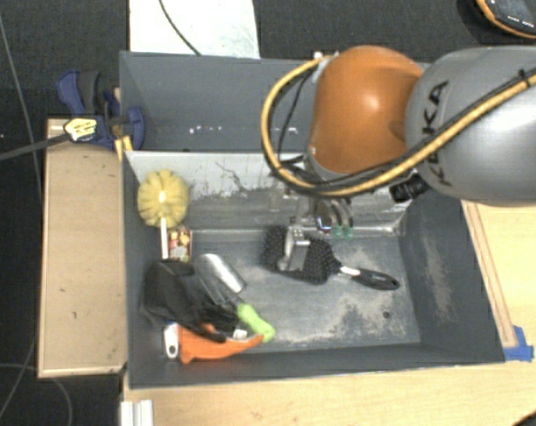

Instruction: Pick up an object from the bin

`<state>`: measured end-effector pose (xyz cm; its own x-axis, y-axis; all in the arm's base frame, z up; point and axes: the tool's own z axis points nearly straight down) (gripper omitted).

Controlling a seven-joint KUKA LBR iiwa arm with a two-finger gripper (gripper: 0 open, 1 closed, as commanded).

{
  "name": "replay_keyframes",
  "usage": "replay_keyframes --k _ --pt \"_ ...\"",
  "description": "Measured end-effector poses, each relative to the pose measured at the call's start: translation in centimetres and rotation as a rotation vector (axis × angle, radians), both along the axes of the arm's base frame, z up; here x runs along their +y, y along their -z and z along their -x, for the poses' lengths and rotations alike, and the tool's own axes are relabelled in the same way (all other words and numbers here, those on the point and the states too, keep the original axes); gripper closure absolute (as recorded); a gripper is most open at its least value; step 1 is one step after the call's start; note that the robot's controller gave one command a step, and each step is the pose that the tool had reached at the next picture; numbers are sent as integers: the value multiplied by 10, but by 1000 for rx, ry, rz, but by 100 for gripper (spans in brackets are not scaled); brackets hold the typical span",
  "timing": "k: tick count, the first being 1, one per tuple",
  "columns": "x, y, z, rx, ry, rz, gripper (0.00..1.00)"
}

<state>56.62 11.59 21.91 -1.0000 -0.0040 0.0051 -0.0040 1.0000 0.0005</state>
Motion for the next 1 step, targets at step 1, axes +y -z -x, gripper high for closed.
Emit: replay_keyframes --k 1 --pt "-1 -5 -1 -8 5 -1 0"
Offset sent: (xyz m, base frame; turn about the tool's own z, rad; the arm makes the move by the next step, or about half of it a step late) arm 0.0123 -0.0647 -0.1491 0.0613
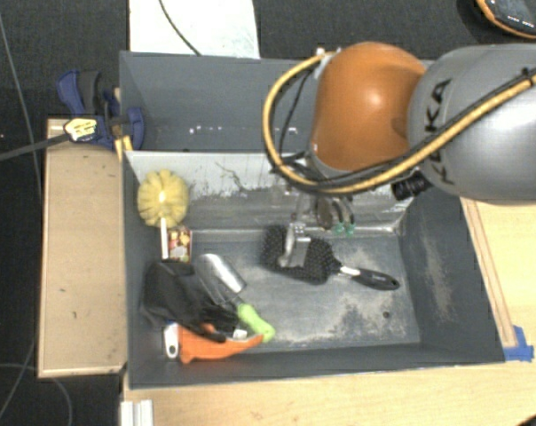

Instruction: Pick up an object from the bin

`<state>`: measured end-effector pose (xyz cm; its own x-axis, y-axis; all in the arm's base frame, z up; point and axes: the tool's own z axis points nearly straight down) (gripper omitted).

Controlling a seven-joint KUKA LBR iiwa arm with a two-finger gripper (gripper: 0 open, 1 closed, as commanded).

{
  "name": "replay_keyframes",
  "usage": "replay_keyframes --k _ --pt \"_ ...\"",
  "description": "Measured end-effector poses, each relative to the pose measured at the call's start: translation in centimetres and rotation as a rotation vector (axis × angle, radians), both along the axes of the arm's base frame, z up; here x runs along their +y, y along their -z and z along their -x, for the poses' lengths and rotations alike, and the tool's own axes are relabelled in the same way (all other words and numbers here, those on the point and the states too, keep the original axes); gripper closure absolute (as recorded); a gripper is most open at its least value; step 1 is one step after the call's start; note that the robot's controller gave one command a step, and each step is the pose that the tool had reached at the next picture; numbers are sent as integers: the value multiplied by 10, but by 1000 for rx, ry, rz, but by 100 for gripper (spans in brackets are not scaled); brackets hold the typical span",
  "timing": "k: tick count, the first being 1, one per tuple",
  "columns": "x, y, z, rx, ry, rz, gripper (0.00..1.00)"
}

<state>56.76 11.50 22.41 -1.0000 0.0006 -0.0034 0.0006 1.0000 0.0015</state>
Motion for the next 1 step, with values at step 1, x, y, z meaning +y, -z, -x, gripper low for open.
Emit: replay_keyframes --k 1 --pt "-55 132 -12 0 50 -1 0"
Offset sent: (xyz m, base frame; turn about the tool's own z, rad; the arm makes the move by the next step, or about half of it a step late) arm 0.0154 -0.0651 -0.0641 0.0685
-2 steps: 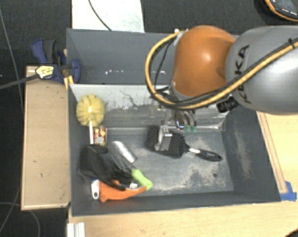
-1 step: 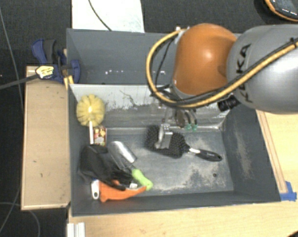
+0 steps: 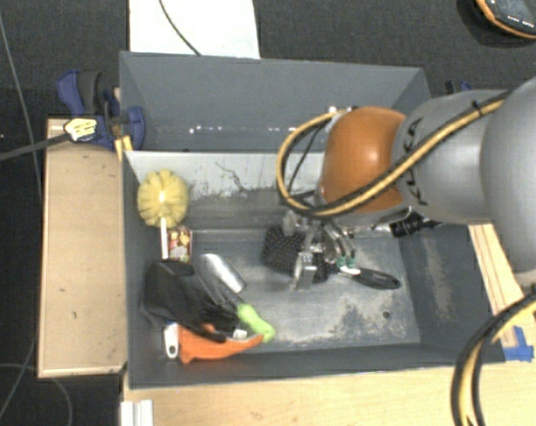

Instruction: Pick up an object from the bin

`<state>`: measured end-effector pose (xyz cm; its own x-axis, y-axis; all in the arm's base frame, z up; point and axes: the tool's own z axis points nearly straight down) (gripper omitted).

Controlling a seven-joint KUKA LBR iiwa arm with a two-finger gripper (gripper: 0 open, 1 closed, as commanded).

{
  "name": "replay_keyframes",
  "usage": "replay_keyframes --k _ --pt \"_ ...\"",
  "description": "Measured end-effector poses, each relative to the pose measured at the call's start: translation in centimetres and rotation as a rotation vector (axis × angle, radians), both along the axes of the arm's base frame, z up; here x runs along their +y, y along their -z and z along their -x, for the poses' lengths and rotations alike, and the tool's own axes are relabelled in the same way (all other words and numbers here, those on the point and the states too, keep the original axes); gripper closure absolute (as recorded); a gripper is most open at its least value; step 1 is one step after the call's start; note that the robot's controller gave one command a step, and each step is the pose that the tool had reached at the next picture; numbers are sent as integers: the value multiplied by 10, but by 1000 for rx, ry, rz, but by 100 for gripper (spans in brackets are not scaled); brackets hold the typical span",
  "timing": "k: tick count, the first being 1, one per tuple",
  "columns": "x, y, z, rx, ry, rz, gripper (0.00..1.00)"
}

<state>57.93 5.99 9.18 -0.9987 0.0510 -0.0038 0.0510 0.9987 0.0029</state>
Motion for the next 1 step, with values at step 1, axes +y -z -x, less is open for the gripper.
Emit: replay_keyframes --k 1 --pt "-9 -74 -6 -9 19 0 0"
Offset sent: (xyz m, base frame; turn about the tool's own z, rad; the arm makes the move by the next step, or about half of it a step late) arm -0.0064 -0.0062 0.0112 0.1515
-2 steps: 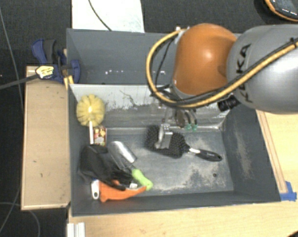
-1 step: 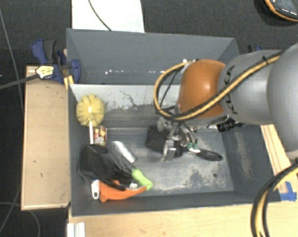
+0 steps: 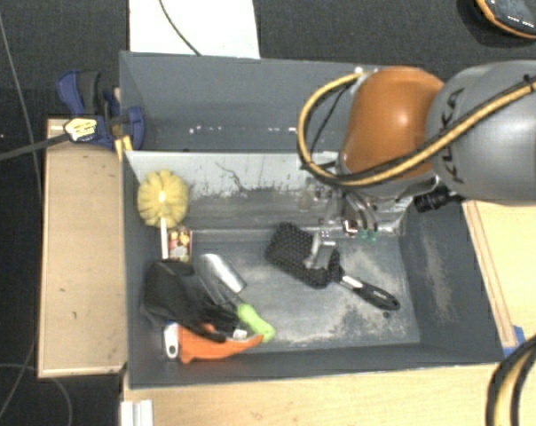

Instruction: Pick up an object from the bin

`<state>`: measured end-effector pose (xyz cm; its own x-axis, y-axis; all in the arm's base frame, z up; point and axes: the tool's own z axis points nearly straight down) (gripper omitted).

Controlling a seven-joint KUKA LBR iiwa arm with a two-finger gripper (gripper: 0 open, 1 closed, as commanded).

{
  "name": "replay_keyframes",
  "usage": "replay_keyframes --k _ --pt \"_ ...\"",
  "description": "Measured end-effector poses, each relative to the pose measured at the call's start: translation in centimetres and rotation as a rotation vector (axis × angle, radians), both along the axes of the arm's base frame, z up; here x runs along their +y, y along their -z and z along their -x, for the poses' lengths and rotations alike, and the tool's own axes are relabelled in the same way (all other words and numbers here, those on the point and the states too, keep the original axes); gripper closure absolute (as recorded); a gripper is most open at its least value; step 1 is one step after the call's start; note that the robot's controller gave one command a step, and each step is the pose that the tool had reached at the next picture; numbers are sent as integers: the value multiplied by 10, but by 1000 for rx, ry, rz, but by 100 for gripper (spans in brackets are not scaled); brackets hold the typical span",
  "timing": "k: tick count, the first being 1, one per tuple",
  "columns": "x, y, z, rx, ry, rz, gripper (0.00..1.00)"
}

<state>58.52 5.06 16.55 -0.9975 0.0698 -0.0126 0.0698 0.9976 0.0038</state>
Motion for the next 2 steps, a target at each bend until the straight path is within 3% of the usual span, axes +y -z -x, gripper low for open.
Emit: replay_keyframes --k 1,2 --pt "4 63 12 5 132 -4 0" --pt "-2 92 8 -15 117 -5 0"
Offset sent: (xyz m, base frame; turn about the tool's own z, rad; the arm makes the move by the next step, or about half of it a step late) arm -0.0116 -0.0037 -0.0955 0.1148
